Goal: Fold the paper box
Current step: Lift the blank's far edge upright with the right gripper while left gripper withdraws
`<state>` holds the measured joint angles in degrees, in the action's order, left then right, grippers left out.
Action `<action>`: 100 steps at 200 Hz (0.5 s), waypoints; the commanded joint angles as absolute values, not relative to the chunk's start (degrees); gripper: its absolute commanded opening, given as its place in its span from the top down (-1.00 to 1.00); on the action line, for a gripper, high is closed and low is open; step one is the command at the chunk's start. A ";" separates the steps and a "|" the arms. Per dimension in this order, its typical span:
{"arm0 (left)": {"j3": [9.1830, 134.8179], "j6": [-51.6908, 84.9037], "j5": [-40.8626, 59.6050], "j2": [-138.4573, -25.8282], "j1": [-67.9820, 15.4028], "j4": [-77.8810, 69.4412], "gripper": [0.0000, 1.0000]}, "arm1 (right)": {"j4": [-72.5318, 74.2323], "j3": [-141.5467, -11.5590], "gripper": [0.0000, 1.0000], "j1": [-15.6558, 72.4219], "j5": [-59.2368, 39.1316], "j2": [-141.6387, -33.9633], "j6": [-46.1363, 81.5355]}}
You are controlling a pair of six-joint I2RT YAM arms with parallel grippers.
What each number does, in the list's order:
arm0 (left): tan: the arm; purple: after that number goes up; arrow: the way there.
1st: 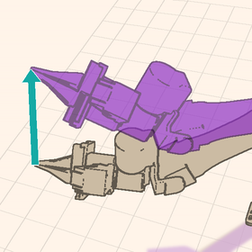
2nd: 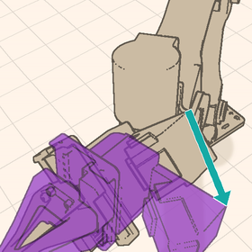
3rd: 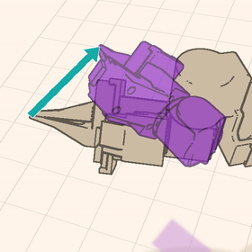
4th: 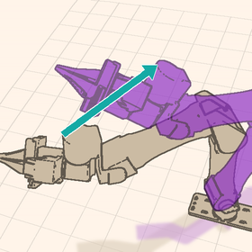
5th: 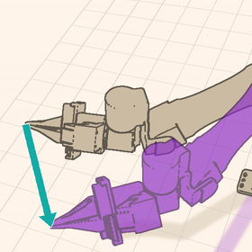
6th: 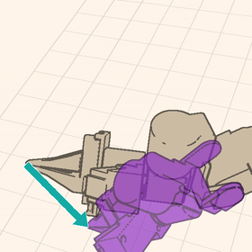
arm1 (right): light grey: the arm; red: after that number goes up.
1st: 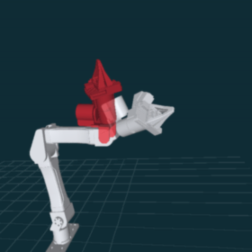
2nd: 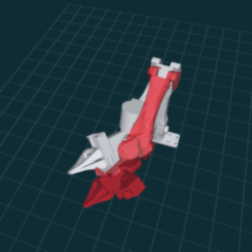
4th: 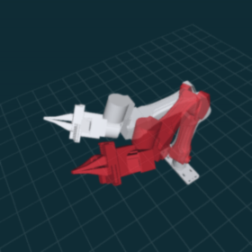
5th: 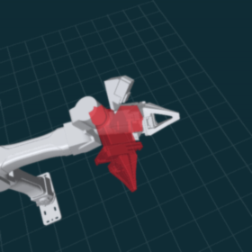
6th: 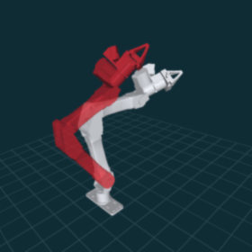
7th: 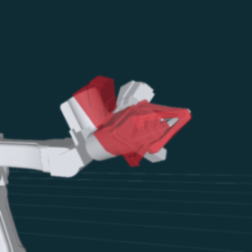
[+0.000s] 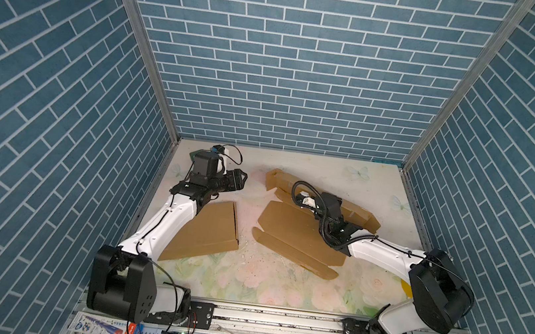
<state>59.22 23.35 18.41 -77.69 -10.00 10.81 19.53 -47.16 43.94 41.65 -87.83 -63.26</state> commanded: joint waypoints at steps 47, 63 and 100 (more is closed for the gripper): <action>73.30 24.38 25.90 -96.27 -9.84 8.35 -0.44 | 27.69 -41.88 1.00 43.25 38.69 -87.77 -68.64; 76.22 24.90 26.75 -100.67 -9.88 7.32 -0.44 | 27.58 -42.01 1.00 42.56 37.73 -87.62 -68.47; 86.09 21.52 27.36 -109.75 -9.73 12.53 -0.29 | 23.21 -43.27 1.00 41.27 34.34 -86.69 -67.96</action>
<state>79.92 23.27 25.39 -106.10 -10.02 9.06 27.46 -43.53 42.02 37.82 -87.39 -66.50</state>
